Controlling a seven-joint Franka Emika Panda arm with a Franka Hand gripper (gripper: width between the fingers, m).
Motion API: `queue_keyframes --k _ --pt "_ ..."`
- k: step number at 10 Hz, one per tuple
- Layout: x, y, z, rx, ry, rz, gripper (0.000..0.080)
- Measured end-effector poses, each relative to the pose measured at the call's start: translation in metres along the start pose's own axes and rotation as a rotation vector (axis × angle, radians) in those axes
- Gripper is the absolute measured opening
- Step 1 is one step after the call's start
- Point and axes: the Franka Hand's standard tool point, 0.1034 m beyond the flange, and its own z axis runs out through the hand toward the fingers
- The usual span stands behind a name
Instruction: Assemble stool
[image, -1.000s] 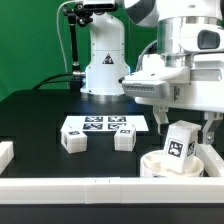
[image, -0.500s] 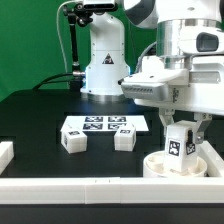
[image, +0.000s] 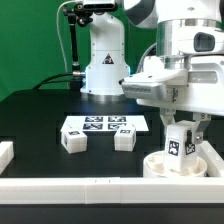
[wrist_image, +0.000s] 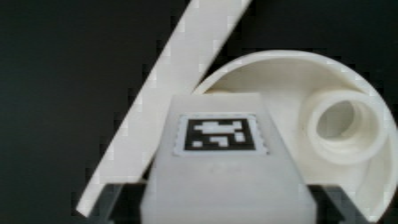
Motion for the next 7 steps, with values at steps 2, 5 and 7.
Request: queue_keyframes --k 2,5,7 --pt "-0.0005 -0.0007 0.0003 0.0 0.0 0.211 0.0338" --pt "0.0019 -0.0021 0.0014 0.009 -0.001 0.582 0.0338" --pt "0.0007 -0.0019 0.0016 0.012 0.011 0.75 0.0338"
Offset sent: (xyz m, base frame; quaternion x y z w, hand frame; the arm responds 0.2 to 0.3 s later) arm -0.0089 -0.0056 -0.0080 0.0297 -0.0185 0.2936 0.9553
